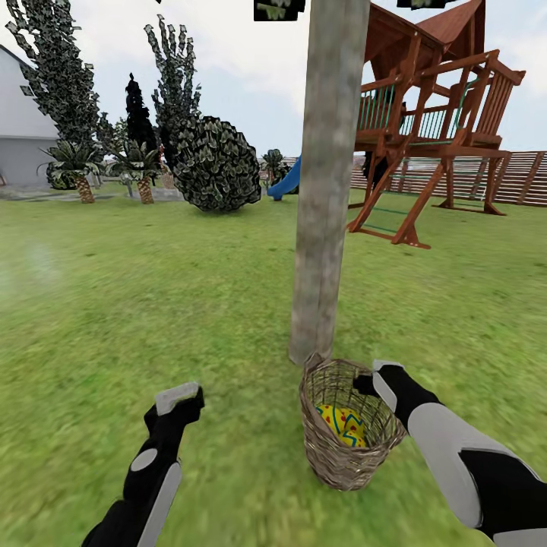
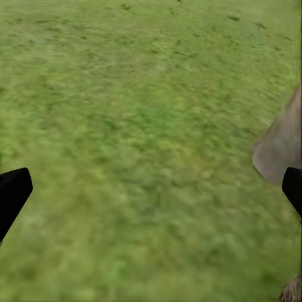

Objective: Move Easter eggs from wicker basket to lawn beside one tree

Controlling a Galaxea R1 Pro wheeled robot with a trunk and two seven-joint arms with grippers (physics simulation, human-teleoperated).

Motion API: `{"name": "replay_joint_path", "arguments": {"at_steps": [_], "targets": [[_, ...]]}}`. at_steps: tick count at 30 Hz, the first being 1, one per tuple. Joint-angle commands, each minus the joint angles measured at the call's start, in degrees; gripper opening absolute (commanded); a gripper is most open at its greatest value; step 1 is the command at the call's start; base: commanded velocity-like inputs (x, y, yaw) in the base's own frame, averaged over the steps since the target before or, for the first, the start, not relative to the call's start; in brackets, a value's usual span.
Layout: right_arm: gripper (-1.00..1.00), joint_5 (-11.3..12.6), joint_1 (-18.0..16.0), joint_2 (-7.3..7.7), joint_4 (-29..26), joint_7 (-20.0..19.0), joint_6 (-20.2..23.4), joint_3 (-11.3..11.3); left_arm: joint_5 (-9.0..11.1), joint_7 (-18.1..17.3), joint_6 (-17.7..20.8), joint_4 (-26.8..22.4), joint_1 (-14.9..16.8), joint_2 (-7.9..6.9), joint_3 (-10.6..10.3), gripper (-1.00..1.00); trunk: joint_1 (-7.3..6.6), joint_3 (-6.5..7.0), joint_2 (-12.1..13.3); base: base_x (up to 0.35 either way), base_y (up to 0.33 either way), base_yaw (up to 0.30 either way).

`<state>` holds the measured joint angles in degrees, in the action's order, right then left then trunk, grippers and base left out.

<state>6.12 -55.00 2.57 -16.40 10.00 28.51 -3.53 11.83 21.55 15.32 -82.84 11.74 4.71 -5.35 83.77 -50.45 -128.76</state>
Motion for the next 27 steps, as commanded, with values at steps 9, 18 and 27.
{"name": "replay_joint_path", "arguments": {"at_steps": [9,18,27], "targets": [[1.00,0.6,0.0,-0.32,0.5,0.4,0.2,-0.1,0.2,0.6,-4.2,-0.1,-1.7,-0.13,0.1,1.00,-0.01,-0.06,0.0,0.000,0.025,0.000],[1.00,0.5,0.0,-0.37,0.5,0.3,0.2,-0.1,0.2,0.6,-4.3,0.2,-1.7,-0.14,0.1,1.00,-0.01,-0.06,0.0,0.082,0.255,0.000],[1.00,0.5,0.0,-0.25,0.5,0.3,0.4,-0.1,0.2,0.6,-4.3,0.3,-1.7,-0.14,0.2,1.00,-0.01,-0.06,0.0,0.222,0.085,0.000]]}}
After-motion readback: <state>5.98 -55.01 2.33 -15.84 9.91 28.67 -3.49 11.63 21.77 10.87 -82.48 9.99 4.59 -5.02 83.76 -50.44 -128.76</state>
